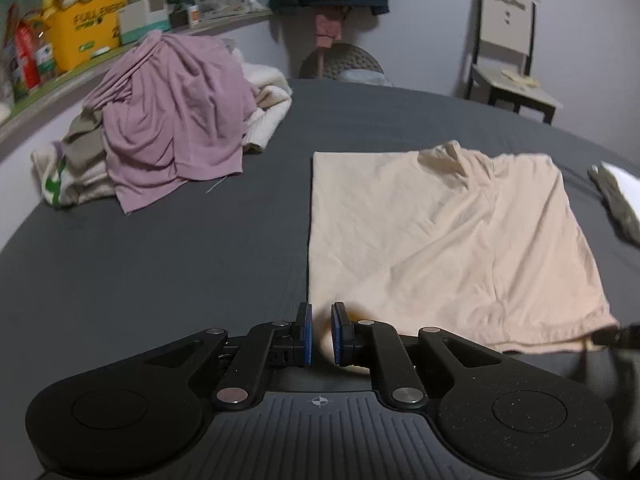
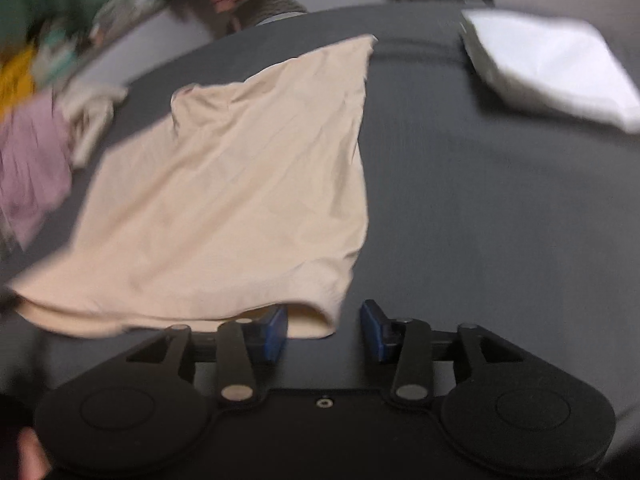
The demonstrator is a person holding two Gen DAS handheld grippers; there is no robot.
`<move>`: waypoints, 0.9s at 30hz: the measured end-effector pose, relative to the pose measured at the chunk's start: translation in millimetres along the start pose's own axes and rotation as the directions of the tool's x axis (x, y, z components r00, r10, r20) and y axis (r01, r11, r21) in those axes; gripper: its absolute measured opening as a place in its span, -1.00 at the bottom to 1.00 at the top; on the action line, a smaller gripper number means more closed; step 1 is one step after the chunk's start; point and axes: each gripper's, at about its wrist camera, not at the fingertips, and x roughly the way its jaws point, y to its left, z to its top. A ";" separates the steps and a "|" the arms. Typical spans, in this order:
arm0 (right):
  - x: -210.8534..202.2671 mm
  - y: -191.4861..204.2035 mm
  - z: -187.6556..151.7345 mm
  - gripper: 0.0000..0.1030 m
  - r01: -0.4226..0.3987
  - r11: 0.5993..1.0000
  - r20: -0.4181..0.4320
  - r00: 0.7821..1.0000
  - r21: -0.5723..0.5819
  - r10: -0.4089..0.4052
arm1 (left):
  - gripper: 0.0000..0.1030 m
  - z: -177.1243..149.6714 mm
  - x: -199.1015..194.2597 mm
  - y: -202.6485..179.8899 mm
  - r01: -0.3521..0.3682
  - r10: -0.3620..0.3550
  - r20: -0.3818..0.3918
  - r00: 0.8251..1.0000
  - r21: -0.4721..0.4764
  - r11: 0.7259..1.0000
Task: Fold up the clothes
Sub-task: 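Lower the beige garment flat onto the bed with both grippers, then regrasp the hem of the flat beige garment with both grippers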
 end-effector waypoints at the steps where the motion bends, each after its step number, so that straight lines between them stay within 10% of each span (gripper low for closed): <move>1: 0.2 1.9 -3.4 -0.27 0.003 1.000 0.014 1.000 0.012 -0.003 | -0.78 -0.2 -0.3 2.2 -0.001 0.001 0.000 1.000 -0.020 1.000; 5: 2.1 10.4 -9.1 -0.55 0.081 0.995 0.066 0.995 -0.050 -0.078 | -0.77 -1.5 2.1 8.8 0.018 -0.020 -0.032 0.999 -0.049 0.999; 11: 1.5 12.1 -9.0 -0.48 0.086 0.993 0.078 0.994 -0.082 -0.079 | -0.76 3.0 8.3 -7.2 0.074 -0.054 -0.114 0.992 0.177 0.981; 20: 2.6 14.2 -11.1 -0.35 0.075 0.991 0.087 0.994 -0.109 -0.065 | -0.76 0.3 33.8 -32.9 0.097 0.020 -0.174 0.984 0.633 0.769; 27: 2.7 12.6 -11.3 -0.30 0.062 0.993 0.088 0.995 -0.103 -0.053 | -0.73 12.2 39.0 -14.9 0.190 -0.061 -0.251 0.966 0.534 0.824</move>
